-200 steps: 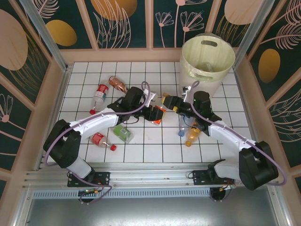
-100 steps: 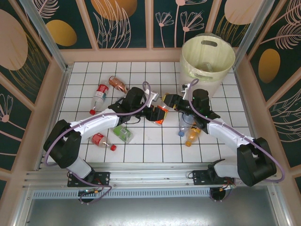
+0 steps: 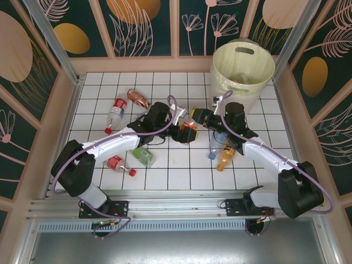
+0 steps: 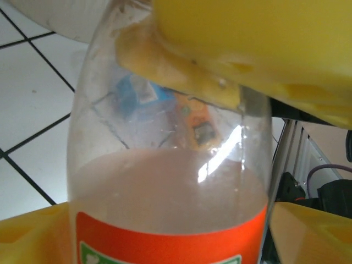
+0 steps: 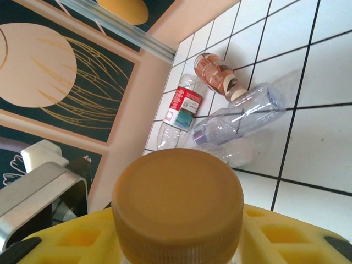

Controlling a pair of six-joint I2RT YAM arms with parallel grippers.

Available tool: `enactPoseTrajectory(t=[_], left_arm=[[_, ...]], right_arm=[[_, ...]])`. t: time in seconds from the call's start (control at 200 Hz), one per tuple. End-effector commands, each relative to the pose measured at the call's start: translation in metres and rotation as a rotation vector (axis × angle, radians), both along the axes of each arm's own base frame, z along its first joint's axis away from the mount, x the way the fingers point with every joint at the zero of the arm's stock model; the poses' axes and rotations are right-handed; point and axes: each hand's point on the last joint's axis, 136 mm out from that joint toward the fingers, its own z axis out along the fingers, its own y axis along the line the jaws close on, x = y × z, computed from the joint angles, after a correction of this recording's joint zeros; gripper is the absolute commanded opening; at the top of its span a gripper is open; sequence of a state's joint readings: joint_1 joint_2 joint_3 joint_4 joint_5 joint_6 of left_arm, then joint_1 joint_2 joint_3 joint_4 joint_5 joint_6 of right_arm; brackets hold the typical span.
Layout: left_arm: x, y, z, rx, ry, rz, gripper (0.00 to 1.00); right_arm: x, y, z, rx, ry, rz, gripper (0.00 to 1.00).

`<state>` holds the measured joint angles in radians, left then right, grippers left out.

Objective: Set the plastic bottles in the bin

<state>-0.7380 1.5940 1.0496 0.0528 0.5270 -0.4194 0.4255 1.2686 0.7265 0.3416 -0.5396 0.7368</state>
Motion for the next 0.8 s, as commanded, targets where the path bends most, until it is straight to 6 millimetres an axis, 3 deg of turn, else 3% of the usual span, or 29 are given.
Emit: enactPoseTrajectory(t=[0.0,0.22,0.43,0.46,0.796], left_arm=[[-0.004,-0.001,0.019,-0.04,-0.051,-0.017,0.97],[-0.006,0.012,0.061,-0.1,-0.213,0.013,0.99],[-0.012,0.027,0.105,-0.165,-0.329,0.05,0.99],[-0.015,0.029,0.097,-0.149,-0.319,0.05,0.99],[-0.024,0.042,0.091,-0.12,-0.318,0.061,0.99]], right_arm=[[0.003,-0.001,0.042,-0.016,-0.126,-0.006,0.48],[0.012,-0.015,0.083,-0.136,-0.259,-0.063,0.48],[0.022,-0.035,0.141,-0.245,-0.44,-0.16,0.48],[0.024,-0.039,0.148,-0.263,-0.461,-0.175,0.48],[0.054,-0.093,0.239,-0.442,-0.71,-0.447,0.48]])
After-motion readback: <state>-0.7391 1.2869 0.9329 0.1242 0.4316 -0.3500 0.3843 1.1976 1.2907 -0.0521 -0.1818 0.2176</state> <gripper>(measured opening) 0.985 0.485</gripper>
